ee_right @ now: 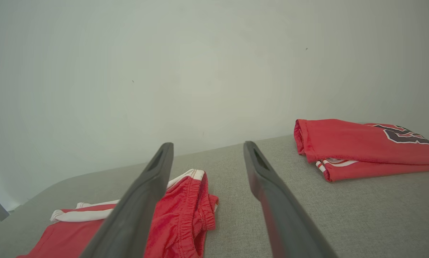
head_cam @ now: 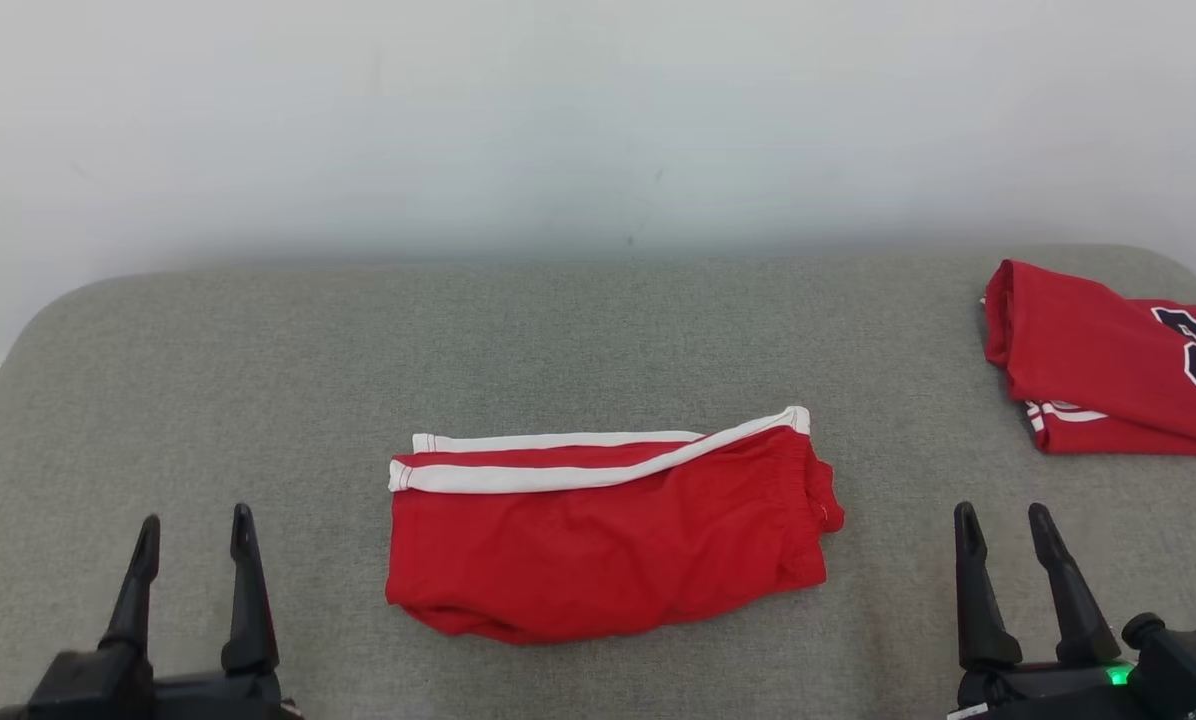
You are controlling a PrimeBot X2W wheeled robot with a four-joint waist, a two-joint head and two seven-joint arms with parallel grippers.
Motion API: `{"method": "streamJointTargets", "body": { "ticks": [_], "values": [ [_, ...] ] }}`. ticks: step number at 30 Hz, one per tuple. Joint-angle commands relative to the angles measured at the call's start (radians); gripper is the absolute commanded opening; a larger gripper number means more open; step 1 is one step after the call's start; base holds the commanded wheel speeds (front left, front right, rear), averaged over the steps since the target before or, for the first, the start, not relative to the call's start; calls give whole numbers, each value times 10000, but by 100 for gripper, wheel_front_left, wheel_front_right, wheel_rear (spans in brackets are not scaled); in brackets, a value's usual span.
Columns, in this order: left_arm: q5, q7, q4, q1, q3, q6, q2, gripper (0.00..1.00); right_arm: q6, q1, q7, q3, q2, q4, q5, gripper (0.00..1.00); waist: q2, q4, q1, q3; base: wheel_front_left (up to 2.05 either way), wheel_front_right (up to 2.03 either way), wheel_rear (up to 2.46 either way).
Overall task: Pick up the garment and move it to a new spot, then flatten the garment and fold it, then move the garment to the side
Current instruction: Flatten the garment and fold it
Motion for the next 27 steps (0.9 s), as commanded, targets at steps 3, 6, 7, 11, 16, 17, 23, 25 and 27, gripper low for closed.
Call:
{"method": "streamJointTargets", "body": {
  "ticks": [3,6,7,11,16,17,23,25,27],
  "values": [
    [376,-24,-162,500,361,-150,-246,100,-30,151,-62,19,58,86,-46,100,1,-80,1,33,0,0,0],
    [770,-24,-62,906,572,-408,-328,100,-30,227,-77,19,99,170,-69,100,1,-141,1,42,0,0,0],
    [923,-24,-48,974,583,-496,-357,100,-30,245,-79,18,108,203,-86,100,1,-161,1,43,0,0,0],
    [1237,-25,32,1201,774,-754,-534,100,-30,250,-71,59,84,359,-107,100,1,-215,1,41,0,0,0],
    [1423,-25,119,1331,942,-975,-759,100,-30,292,-51,149,70,599,-166,100,1,-204,1,10,0,0,0],
    [1459,-25,153,1323,982,-1026,-797,100,-30,261,-53,170,58,634,-180,100,1,-195,1,9,0,0,0],
    [1652,-25,230,1230,1114,-1176,-1000,100,-30,-166,153,459,-109,880,-187,100,1,-161,1,4,0,0,0],
    [1716,-25,255,1159,1168,-1208,-1067,100,-30,-522,283,534,-156,1007,-154,100,1,-140,1,19,0,0,0],
    [1781,-25,294,1064,1224,-1309,-1117,100,-30,-943,532,614,-170,1259,-123,100,1,-89,1,44,0,0,0]
  ]
}}
